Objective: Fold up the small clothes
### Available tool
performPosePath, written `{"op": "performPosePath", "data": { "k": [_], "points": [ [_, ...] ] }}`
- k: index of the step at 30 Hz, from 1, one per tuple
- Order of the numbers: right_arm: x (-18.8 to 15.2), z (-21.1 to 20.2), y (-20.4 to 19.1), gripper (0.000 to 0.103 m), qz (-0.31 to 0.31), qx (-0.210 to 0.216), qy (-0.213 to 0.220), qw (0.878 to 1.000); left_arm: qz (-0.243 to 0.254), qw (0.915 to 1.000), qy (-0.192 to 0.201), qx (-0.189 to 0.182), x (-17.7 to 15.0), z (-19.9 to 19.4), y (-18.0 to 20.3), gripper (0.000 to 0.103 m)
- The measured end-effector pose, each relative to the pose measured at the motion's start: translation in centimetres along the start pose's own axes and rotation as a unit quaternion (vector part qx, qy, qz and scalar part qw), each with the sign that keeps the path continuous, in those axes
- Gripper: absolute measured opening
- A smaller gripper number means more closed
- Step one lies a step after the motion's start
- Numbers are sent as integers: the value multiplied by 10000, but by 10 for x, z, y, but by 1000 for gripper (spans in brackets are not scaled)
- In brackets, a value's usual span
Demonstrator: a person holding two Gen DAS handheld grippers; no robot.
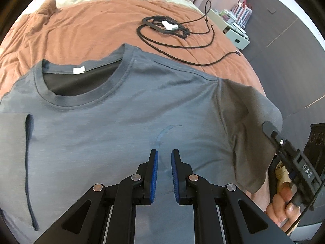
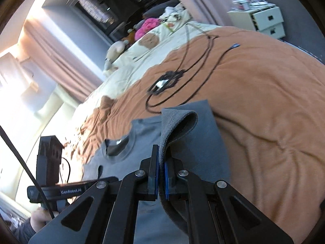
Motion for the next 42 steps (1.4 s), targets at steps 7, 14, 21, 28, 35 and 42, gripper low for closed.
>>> {"op": "performPosePath", "data": {
  "k": [7, 14, 21, 28, 35, 42],
  "points": [
    [7, 24, -11, 1, -90, 157, -175, 9997, -105, 9999, 12, 31, 3, -6, -15, 14],
    [1, 47, -14, 72, 17, 287, -452, 9986, -151, 9999, 17, -8, 5, -16, -28, 25],
    [18, 20, -4, 75, -234, 10, -230, 9995, -184, 9997, 174, -54, 10, -17, -27, 50],
    [39, 4, 41, 75, -8, -557, -129, 9984, -165, 9996, 229, -70, 16, 1, -14, 50],
    [47, 12, 62, 75, 197, -939, -179, 9952, -100, 9997, 213, -57, 28, 31, 6, 50],
    [48, 20, 72, 65, 474, -992, -212, 9937, -103, 9998, 134, -48, 35, 68, 21, 50]
  ]
}}
Point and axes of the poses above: each gripper's, at about its wrist camera, not at the fingertips, and z roughly the way its jaws point, y to its right, x to its top, the point moved 5 cm from there along z, roughly the way its jaws point, and after that the axes turned 9 degrees about x, right-handed, at the moved point
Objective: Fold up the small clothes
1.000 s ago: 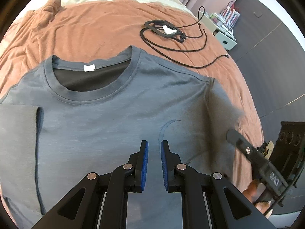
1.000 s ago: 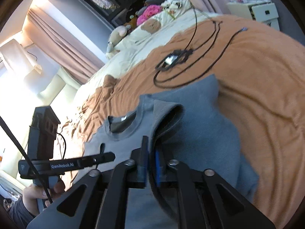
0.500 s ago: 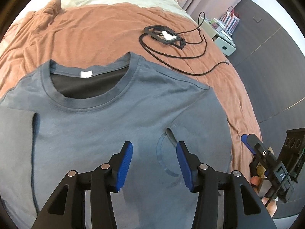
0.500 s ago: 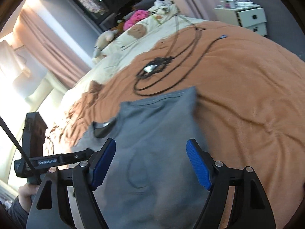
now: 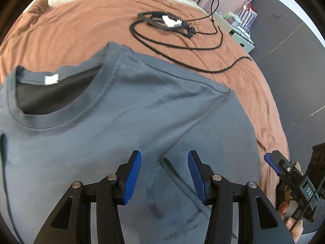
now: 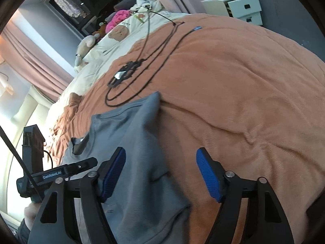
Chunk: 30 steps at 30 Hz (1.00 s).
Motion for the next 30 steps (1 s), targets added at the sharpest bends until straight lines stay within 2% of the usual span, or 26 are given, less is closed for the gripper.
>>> {"op": "performPosePath", "data": {
  "k": [3, 5, 6, 7, 11, 15, 21, 26, 30],
  "points": [
    [1, 1, 8, 60, 148, 44, -33, 9999, 38, 10000, -33, -26, -1, 12, 5, 49],
    [1, 1, 12, 59, 202, 30, -46, 9998, 101, 9999, 5, 48, -3, 13, 8, 30],
    [0, 2, 15, 55, 213, 18, -65, 9997, 121, 9999, -21, 47, -3, 13, 9, 9],
    [0, 4, 15, 53, 224, 7, -98, 9997, 123, 9999, -44, 12, -3, 12, 9, 7],
    [-3, 9, 16, 53, 249, -39, -218, 9994, 368, 9986, 284, 243, 2, -10, 8, 5],
    [-2, 8, 16, 53, 232, -122, -283, 9993, 174, 9985, 333, 396, 6, -24, -8, 5],
    [-3, 8, 10, 52, 94, -95, -398, 9991, 176, 9981, 186, 563, 4, -23, -15, 5],
    [-6, 15, 8, 49, -19, -45, -438, 9990, 199, 9957, -7, 907, -1, -6, -19, 5],
    [-9, 19, 10, 49, -95, -50, -556, 9984, 185, 9949, -116, 989, -4, 4, -23, 5]
  ]
}}
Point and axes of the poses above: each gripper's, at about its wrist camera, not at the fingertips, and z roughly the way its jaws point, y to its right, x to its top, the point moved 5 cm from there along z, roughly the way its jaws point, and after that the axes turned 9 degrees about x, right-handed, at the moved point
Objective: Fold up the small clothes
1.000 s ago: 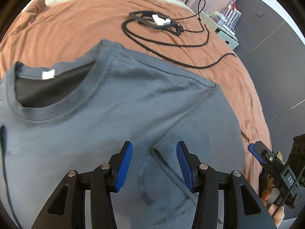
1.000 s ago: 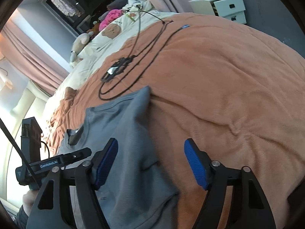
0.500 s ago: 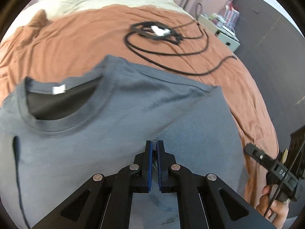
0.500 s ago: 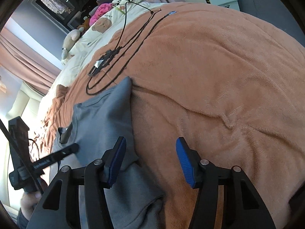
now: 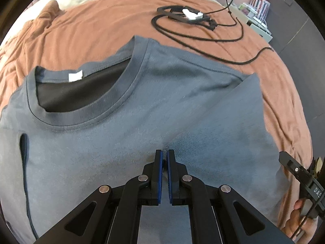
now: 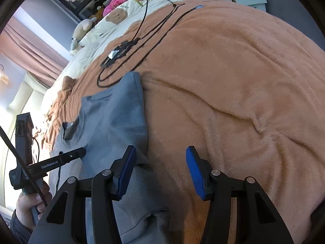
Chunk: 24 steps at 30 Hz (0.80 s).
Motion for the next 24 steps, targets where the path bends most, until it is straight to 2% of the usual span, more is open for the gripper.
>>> {"op": "performPosePath", "data": {
  "k": [5, 8, 12, 14, 17, 24],
  "points": [
    [-6, 7, -8, 49, -333, -55, -280, 9990, 28, 10000, -1, 57, 0, -3, -3, 5],
    [-11, 9, -11, 35, -549, -380, -378, 9971, 30, 10000, 48, 19, 1, -8, -3, 5],
    [-17, -2, -5, 15, -448, -534, -383, 9968, -62, 9999, 110, -104, 4, -10, -3, 5],
    [-23, -9, -1, 10, -449, -596, -368, 9965, -42, 9999, 106, -107, 6, -10, 0, 5],
    [-35, -17, -4, 8, -584, -588, -377, 9958, 6, 9999, 91, -75, 5, -10, 4, 5],
    [-39, -37, 1, 6, -323, -350, -247, 9986, 38, 10000, 83, -24, 8, -12, 5, 5]
  ]
}}
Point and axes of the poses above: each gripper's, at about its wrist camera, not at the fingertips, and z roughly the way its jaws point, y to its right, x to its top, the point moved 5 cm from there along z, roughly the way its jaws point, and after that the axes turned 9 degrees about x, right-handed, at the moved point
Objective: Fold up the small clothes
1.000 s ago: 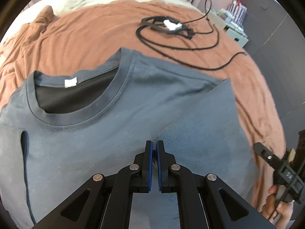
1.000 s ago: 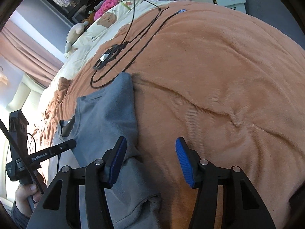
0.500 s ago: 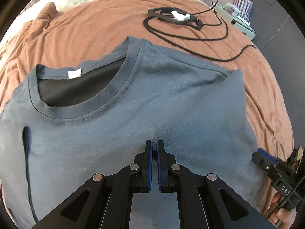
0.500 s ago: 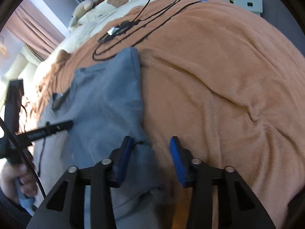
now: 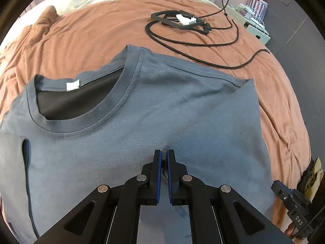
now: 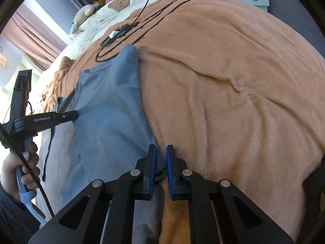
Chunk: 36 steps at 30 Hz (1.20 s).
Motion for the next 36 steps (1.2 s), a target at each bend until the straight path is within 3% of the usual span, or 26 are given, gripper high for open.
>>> {"op": "performPosePath", "data": {
  "k": [8, 10, 11, 12, 21, 26, 28, 30, 34, 36],
  "points": [
    [14, -21, -1, 9, 105, 51, 407, 9991, 50, 9999, 91, 5, 4, -16, -7, 25],
    [20, -22, -6, 22, 86, 138, 457, 9988, 96, 9998, 146, 36, 5, -21, -11, 32],
    [22, -21, -8, 48, 97, 141, 453, 9988, 116, 9998, 162, 74, 5, -23, -15, 33],
    [24, -19, -11, 62, 82, 124, 466, 9988, 122, 9997, 178, 98, 7, -26, -18, 33],
    [62, 20, -29, 62, -337, -79, 539, 9979, 81, 9993, 361, 20, 10, -45, -66, 34],
    [83, 50, -35, 43, -240, -164, 362, 9989, 59, 9987, 496, 42, 7, -46, -100, 34],
    [91, 63, -39, 41, -404, -427, 283, 9979, -2, 9988, 480, 11, 6, -44, -111, 34],
    [100, 73, -44, 35, -508, -460, 234, 9974, -39, 9987, 511, -5, 5, -42, -124, 34],
    [114, 88, -49, 33, -692, -528, 319, 9957, -90, 9985, 531, 14, 4, -36, -143, 34],
    [119, 97, -48, 26, -804, -842, 291, 9928, -147, 9985, 531, 14, 2, -33, -151, 34]
  ]
}}
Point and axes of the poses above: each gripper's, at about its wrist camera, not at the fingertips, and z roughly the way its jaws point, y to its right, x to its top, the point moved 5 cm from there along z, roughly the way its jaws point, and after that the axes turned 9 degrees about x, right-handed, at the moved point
